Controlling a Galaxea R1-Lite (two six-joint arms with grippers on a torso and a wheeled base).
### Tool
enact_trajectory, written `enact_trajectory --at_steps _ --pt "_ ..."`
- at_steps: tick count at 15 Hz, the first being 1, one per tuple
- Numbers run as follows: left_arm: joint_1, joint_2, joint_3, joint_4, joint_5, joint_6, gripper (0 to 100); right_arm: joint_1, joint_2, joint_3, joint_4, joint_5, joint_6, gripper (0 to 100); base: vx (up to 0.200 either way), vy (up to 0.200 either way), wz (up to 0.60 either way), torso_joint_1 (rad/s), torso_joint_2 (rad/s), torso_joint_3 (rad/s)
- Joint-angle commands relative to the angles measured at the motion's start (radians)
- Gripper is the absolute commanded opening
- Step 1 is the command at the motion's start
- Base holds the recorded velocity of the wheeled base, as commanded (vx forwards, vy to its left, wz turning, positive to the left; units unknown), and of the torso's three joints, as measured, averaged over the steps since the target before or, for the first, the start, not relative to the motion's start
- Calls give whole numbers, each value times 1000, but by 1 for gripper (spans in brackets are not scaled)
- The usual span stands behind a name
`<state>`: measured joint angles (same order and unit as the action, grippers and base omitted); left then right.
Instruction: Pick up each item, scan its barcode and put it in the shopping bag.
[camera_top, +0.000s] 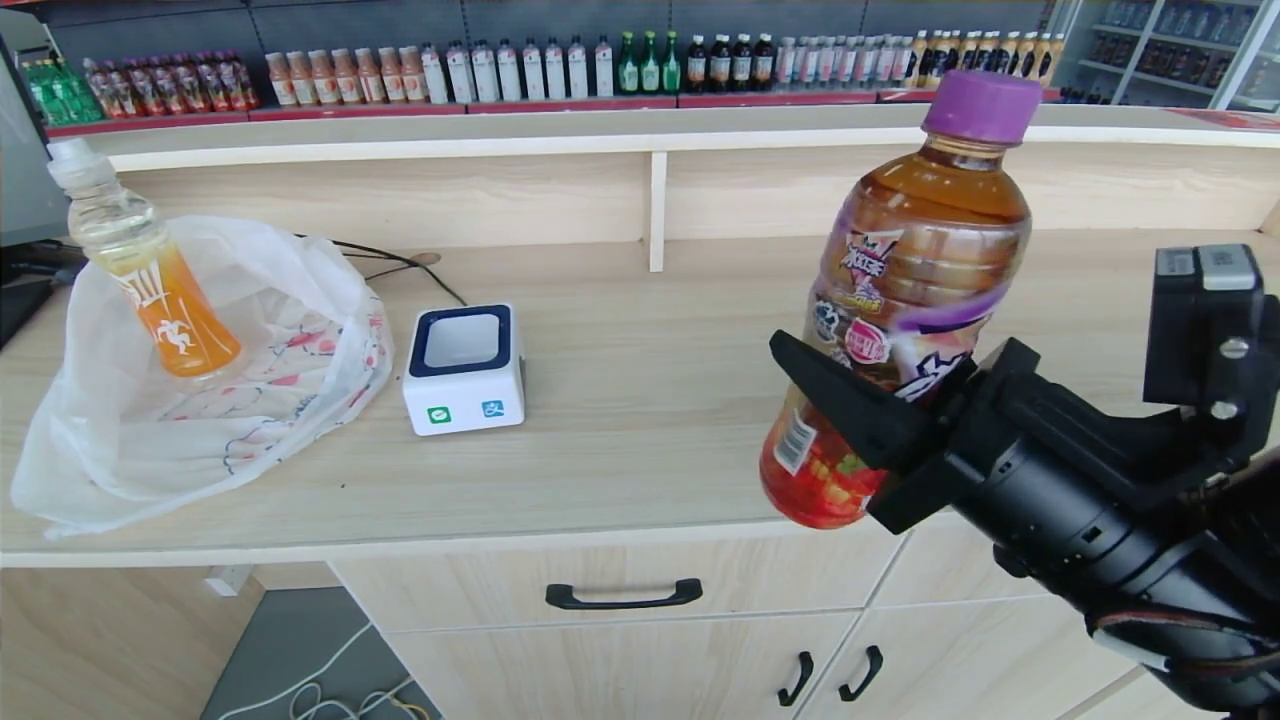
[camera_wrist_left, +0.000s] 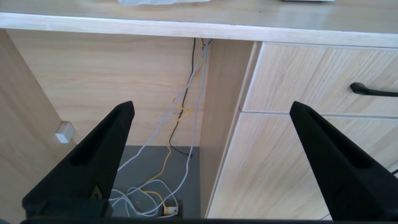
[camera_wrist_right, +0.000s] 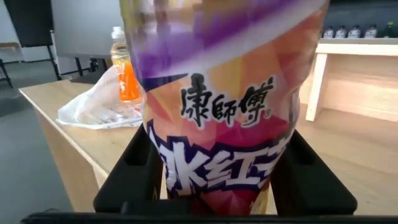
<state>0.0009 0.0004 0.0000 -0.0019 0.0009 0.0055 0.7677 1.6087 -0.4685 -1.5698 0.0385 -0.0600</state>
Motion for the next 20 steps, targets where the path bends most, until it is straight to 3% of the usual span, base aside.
enact_trajectory --at_steps 1,3,5,13,16,20 --pt "1 0 0 -1 1 1 100 2 8 -7 -1 -152 -43 0 0 0 0 0 0 0" --pt "1 0 0 0 1 1 100 7 0 -5 -1 -269 -87 0 0 0 0 0 0 0" --pt "1 0 0 0 -1 1 100 7 -1 -7 -1 -312 -81 0 0 0 0 0 0 0" --pt "1 0 0 -1 -1 1 100 5 -12 -24 -1 -315 -66 0 0 0 0 0 0 0" --pt "1 0 0 -1 1 1 100 1 -13 -42 -1 -315 -64 0 -200 0 0 9 9 1" --pt "1 0 0 -1 1 1 100 -18 -20 -48 -1 -313 -63 0 0 0 0 0 0 0"
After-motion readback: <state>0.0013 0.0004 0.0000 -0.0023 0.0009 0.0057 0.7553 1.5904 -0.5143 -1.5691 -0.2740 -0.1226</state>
